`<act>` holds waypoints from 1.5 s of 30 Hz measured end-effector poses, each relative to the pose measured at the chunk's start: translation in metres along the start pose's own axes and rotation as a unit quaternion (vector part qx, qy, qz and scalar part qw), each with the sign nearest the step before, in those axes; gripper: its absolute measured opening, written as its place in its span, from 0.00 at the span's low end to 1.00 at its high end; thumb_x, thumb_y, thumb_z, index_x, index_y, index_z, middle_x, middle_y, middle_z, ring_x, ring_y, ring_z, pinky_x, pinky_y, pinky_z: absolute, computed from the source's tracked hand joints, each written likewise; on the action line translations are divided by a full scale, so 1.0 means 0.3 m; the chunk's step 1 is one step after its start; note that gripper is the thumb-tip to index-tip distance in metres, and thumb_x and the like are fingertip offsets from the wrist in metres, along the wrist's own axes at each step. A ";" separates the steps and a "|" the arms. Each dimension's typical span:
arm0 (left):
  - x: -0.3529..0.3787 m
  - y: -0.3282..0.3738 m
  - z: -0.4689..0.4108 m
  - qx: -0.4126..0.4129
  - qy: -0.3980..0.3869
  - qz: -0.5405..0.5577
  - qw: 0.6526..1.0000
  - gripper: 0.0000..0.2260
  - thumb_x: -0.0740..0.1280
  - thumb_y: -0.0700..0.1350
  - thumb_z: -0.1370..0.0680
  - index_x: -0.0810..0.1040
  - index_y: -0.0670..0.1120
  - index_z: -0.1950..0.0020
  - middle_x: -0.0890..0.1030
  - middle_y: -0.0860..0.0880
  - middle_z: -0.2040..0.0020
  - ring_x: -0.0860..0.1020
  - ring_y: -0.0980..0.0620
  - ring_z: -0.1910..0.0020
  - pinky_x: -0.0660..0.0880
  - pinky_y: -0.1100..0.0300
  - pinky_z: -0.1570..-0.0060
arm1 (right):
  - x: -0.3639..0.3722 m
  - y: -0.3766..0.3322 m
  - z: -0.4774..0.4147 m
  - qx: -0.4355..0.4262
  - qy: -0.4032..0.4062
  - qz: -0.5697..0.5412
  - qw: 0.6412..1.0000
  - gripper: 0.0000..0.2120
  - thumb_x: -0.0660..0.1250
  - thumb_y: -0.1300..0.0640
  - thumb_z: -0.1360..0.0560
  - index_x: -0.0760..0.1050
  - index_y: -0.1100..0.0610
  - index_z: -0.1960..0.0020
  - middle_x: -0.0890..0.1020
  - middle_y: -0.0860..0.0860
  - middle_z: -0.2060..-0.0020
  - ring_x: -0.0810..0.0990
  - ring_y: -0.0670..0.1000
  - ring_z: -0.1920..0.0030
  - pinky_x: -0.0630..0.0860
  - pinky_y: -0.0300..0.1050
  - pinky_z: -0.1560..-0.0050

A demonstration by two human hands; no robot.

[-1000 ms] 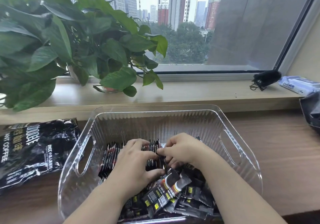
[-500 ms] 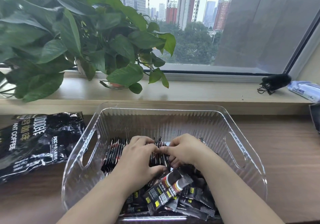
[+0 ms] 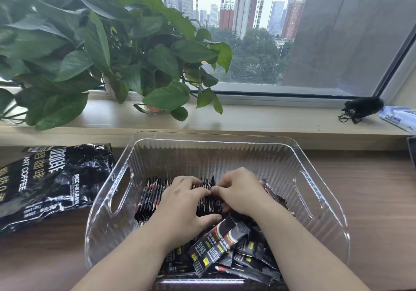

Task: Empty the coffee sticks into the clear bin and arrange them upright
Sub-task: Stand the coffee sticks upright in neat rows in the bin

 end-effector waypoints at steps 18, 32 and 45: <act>-0.006 0.018 -0.005 0.022 -0.006 -0.009 1.000 0.26 0.66 0.65 0.25 0.69 0.63 0.29 0.65 0.56 0.30 0.55 0.56 0.27 0.58 0.53 0.27 | 0.003 0.028 0.002 0.056 -0.034 -0.061 0.996 0.06 0.69 0.63 0.21 0.84 0.54 0.50 0.85 0.52 0.70 0.81 0.46 0.74 0.78 0.39 0.71; 0.010 0.021 -0.001 0.005 -0.063 -0.022 0.998 0.20 0.61 0.65 0.22 0.71 0.65 0.31 0.56 0.52 0.23 0.48 0.51 0.23 0.48 0.48 0.23 | -0.078 0.042 -0.016 0.046 0.068 0.012 0.997 0.02 0.75 0.58 0.29 0.83 0.54 0.60 0.85 0.48 0.65 0.83 0.47 0.63 0.80 0.43 0.58; -0.001 0.021 0.006 -0.004 -0.070 -0.007 0.997 0.19 0.62 0.64 0.22 0.71 0.66 0.30 0.58 0.53 0.24 0.48 0.53 0.24 0.48 0.47 0.23 | -0.066 0.058 -0.017 0.050 0.021 0.182 0.982 0.09 0.74 0.53 0.27 0.83 0.59 0.60 0.83 0.53 0.64 0.82 0.52 0.61 0.76 0.44 0.66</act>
Point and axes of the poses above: each hand's wrist, its own z-axis away from the middle knuckle, its own x-axis out of the palm, y = z × x, the point moved 6 cm from there along -z, towards the middle knuckle
